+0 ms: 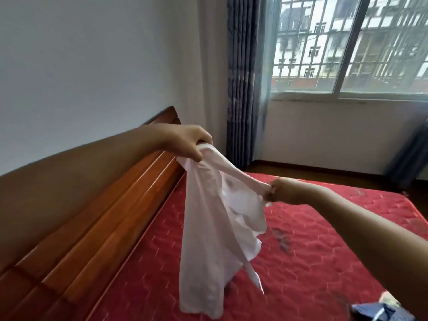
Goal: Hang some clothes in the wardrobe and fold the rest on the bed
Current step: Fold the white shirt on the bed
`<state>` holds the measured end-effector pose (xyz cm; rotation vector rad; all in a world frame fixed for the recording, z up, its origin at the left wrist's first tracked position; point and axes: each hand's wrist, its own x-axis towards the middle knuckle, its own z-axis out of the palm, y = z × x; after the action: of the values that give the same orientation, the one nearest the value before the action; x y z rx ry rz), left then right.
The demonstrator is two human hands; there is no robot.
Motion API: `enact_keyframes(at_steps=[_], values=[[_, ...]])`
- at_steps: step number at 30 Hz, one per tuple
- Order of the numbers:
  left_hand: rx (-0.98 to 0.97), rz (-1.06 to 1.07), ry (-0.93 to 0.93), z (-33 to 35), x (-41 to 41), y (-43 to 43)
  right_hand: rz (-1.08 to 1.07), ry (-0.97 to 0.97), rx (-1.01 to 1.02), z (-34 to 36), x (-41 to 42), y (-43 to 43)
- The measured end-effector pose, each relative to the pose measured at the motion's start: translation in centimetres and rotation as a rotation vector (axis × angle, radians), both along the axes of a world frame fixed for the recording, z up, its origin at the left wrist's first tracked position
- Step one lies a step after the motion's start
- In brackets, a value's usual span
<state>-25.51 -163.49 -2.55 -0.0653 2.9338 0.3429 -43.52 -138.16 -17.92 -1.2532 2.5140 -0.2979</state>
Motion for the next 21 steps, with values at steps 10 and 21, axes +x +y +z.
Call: enact_keyframes(at_steps=[10, 21], values=[[-0.03, 0.267, 0.536, -3.2, -0.3, -6.8, -0.308, -0.2, -0.899, 8.2, -0.6, -1.4], [0.652, 0.366, 0.861, -2.9, -4.4, -7.8, -0.711, 0.339, -0.868, 9.6, -1.5, -1.2]])
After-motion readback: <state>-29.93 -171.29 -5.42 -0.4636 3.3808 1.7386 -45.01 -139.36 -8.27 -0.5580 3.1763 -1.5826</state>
